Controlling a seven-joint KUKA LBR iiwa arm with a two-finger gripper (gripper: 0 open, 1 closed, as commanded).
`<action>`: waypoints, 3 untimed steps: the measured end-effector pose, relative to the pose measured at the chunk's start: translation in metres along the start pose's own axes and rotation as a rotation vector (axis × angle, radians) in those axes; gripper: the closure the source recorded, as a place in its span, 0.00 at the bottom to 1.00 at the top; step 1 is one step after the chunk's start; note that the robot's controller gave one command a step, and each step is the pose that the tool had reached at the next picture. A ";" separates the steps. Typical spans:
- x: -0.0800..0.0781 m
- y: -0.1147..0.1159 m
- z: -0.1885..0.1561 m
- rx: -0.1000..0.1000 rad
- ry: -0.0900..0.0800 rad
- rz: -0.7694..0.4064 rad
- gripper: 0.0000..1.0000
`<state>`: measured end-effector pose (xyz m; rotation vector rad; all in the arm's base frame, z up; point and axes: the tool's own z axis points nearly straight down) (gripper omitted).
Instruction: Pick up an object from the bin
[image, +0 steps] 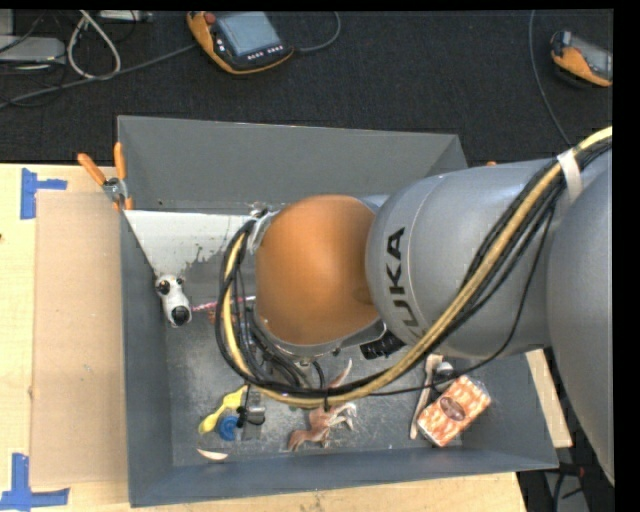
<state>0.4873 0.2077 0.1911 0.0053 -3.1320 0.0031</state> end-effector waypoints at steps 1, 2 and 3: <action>-0.002 -0.001 -0.004 -0.002 -0.007 0.005 0.00; 0.007 -0.080 0.122 -0.001 -0.002 -0.084 1.00; 0.007 -0.080 0.122 -0.001 -0.002 -0.083 1.00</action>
Offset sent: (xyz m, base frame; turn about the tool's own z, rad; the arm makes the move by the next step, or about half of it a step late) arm -0.0072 -0.0796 -0.1211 -0.0867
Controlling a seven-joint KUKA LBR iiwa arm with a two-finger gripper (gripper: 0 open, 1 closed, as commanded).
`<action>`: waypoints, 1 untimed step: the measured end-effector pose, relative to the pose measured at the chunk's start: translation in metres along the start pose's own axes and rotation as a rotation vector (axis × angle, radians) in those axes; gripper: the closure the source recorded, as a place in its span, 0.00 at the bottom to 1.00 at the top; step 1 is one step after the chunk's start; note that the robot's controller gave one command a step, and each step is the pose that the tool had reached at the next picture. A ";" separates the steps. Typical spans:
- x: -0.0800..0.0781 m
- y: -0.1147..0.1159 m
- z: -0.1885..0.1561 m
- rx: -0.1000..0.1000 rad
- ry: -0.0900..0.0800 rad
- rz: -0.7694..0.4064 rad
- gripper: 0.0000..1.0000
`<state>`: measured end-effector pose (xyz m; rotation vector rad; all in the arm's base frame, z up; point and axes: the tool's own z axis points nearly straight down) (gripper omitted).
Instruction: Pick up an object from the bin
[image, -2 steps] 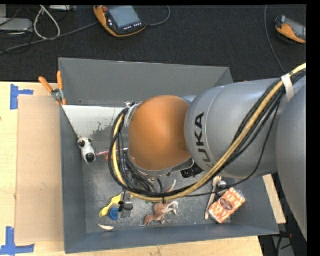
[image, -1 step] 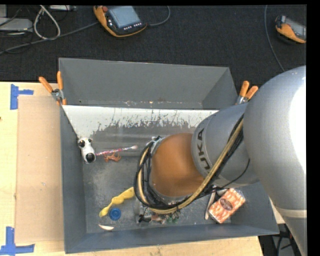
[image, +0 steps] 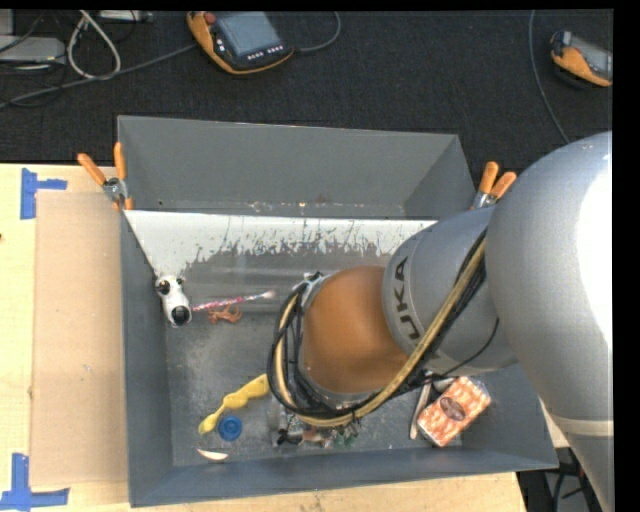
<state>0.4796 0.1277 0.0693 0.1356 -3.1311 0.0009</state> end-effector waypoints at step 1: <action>-0.012 0.031 -0.024 0.003 0.006 0.148 1.00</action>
Offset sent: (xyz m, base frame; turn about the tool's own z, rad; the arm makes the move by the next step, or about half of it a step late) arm 0.0565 -0.0146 0.0439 0.1224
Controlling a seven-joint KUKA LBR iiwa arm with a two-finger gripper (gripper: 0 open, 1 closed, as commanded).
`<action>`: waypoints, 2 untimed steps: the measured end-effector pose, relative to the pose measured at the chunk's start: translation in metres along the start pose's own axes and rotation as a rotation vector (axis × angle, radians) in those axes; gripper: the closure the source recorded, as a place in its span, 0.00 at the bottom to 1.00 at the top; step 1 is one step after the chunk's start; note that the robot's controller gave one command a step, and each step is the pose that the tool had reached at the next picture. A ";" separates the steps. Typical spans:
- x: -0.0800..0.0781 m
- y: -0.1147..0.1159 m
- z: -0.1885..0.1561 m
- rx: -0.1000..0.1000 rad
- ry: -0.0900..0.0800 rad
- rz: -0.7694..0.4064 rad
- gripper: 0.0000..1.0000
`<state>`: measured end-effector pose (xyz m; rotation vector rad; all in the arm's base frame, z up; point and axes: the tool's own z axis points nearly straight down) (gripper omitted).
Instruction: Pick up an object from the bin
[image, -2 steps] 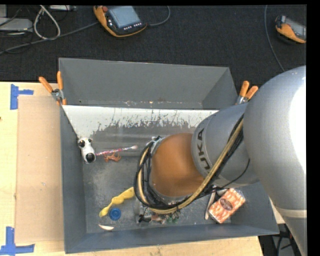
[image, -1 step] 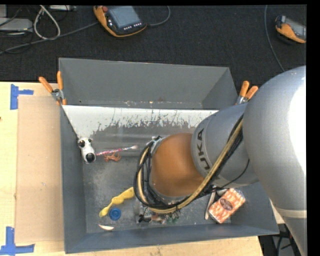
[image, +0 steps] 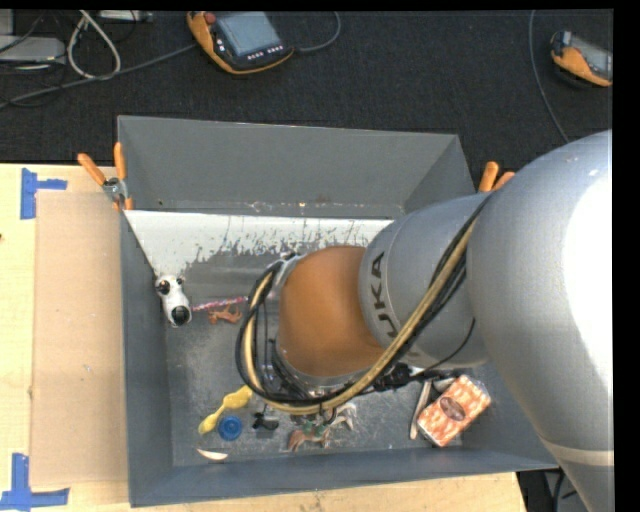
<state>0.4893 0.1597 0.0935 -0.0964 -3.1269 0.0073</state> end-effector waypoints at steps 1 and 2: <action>-0.023 0.008 -0.015 -0.006 -0.005 0.044 1.00; -0.028 -0.083 -0.015 -0.005 -0.004 0.137 1.00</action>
Offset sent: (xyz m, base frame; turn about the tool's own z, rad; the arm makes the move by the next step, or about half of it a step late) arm 0.0240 -0.1036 0.0156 0.1609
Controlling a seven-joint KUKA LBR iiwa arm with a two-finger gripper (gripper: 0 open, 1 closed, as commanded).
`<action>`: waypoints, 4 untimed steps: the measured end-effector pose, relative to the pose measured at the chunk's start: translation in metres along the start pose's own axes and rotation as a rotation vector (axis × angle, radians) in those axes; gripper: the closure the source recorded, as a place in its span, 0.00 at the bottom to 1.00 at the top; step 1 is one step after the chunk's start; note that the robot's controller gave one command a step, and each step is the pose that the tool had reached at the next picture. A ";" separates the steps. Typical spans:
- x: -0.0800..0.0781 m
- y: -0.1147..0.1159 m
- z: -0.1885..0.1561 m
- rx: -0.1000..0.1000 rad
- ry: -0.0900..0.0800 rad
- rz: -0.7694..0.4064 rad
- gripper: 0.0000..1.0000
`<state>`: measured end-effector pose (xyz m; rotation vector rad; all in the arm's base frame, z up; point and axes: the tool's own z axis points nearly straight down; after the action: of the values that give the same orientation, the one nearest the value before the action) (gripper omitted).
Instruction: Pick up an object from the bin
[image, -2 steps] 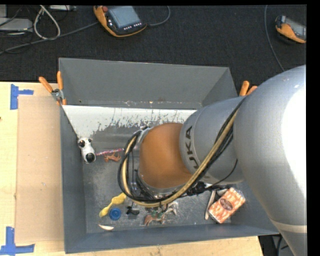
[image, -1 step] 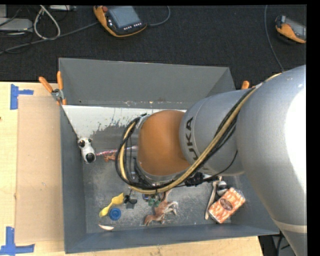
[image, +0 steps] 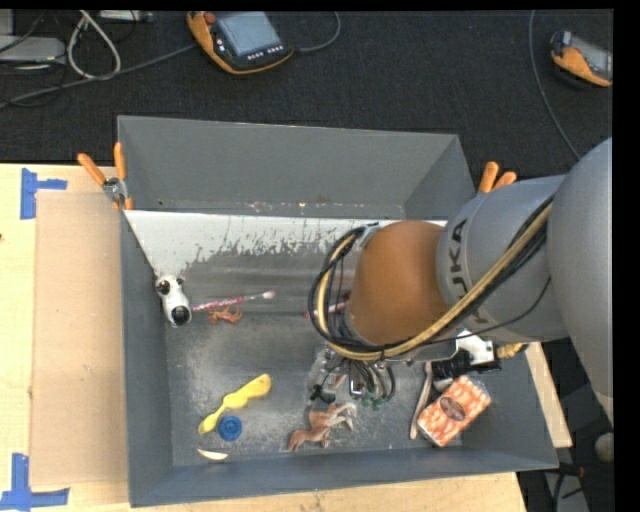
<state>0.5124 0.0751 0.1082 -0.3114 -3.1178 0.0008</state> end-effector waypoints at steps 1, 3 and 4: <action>0.014 -0.014 -0.013 0.002 0.001 -0.207 1.00; -0.008 -0.092 -0.022 0.002 0.002 0.063 0.00; 0.006 -0.068 -0.076 0.003 0.005 0.033 0.00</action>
Offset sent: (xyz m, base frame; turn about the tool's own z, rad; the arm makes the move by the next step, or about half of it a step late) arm -0.0098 -0.0920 0.0234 0.0600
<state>0.4935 0.0096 0.1840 -0.3614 -3.1067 0.0047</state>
